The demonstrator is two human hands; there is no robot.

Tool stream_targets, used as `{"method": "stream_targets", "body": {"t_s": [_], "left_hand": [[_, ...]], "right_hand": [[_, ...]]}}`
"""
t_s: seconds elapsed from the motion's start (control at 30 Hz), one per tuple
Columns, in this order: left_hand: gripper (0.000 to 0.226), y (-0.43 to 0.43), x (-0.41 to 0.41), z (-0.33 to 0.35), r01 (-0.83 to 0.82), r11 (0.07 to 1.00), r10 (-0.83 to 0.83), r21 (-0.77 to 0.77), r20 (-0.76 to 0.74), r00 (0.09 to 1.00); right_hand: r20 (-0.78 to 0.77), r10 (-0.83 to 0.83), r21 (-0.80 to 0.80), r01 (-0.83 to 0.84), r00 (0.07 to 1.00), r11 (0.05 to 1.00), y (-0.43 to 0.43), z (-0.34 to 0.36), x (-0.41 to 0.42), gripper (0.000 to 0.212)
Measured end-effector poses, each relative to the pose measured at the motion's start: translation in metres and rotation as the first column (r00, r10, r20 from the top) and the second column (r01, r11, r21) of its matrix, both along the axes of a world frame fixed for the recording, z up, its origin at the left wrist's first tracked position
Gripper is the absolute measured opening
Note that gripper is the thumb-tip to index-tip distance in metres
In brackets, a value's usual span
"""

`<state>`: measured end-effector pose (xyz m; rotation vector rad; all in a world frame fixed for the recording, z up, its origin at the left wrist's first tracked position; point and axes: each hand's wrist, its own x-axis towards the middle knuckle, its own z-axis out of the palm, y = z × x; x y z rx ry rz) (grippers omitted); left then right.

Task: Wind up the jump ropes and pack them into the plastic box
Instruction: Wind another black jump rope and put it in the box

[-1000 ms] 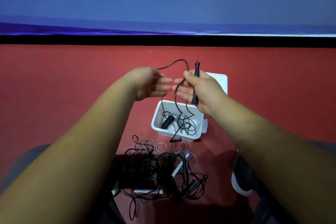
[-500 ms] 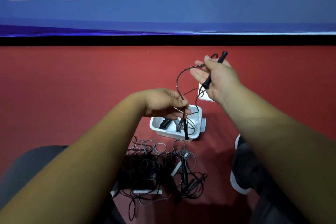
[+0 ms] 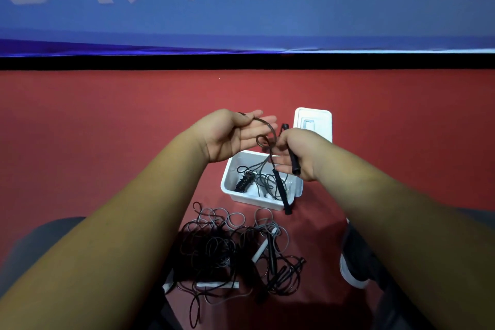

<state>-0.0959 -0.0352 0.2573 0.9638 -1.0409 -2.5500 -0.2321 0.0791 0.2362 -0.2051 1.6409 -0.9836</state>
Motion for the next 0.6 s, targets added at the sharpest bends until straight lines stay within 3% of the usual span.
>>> {"method": "stream_targets", "body": {"t_s": [0.23,0.37,0.5,0.6], "left_hand": [[0.029,-0.014,0.006,0.006,-0.202,0.964,0.237,0.173,-0.214,0.948],[0.036,-0.028,0.010,0.006,-0.386,0.895,0.433,0.224,-0.228,0.872],[0.049,-0.044,0.020,0.000,-0.544,0.809,0.579,0.224,-0.138,0.804],[0.048,-0.055,0.024,-0.008,-0.651,0.752,0.658,0.104,-0.051,0.751]], "right_hand": [[-0.007,0.349,0.042,-0.348,0.937,0.937,0.004,-0.005,0.011,0.031],[0.011,0.483,0.010,-0.483,0.876,0.876,0.007,-0.005,0.016,0.031],[0.021,0.475,-0.087,-0.472,0.880,0.877,0.008,-0.007,0.015,0.022],[0.008,0.371,-0.137,-0.366,0.929,0.920,0.010,-0.007,0.014,0.020]]}}
